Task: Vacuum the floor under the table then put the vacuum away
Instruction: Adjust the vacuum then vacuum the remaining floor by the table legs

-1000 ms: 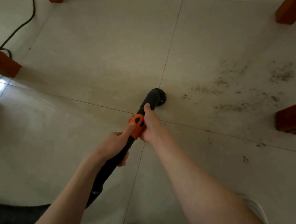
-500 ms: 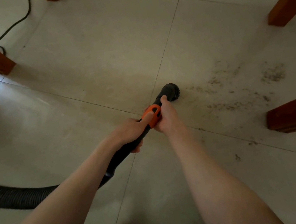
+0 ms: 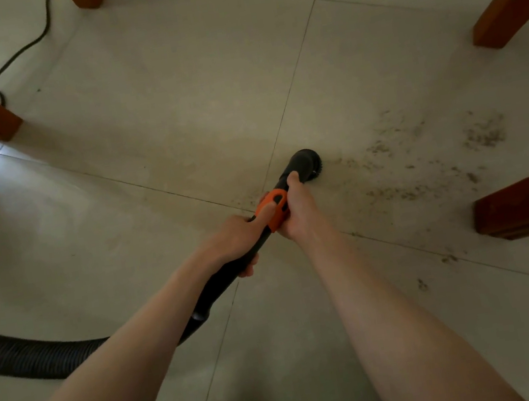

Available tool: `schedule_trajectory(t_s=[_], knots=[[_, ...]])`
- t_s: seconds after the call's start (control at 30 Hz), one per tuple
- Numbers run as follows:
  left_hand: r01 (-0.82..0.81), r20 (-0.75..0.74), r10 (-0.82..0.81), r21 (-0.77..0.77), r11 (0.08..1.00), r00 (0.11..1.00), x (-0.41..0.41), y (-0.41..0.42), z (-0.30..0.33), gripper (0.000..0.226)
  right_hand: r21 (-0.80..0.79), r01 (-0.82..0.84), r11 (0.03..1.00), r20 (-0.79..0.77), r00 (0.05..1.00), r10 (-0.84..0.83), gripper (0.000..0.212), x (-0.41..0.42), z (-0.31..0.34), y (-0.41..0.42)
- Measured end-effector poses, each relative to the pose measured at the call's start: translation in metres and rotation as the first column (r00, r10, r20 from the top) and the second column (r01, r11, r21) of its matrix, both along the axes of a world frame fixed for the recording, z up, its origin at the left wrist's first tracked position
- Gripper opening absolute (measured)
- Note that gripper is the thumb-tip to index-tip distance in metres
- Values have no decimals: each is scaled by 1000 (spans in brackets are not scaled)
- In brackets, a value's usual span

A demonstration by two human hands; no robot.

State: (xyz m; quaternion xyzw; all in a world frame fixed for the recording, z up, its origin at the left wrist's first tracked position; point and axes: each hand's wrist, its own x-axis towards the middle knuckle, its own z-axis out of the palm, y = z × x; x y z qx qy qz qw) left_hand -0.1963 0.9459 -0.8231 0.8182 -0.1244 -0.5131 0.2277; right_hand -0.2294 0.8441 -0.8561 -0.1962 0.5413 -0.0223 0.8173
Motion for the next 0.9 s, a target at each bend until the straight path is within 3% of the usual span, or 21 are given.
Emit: schedule_trajectory(t_s=[0.43,0.67,0.9], knots=[[-232,130,222,63,971,966,45,52,11,63,100,-250,963,99,966,240,56,77,-3,51],[-125,117,116,71,990,986,39,41,11,62,122,-103,987,148,985,84,51,59,-7,43],[14,116,-18,31,999,993,21,9,11,61,54,73,996,86,993,-78,45,32,-12,13]])
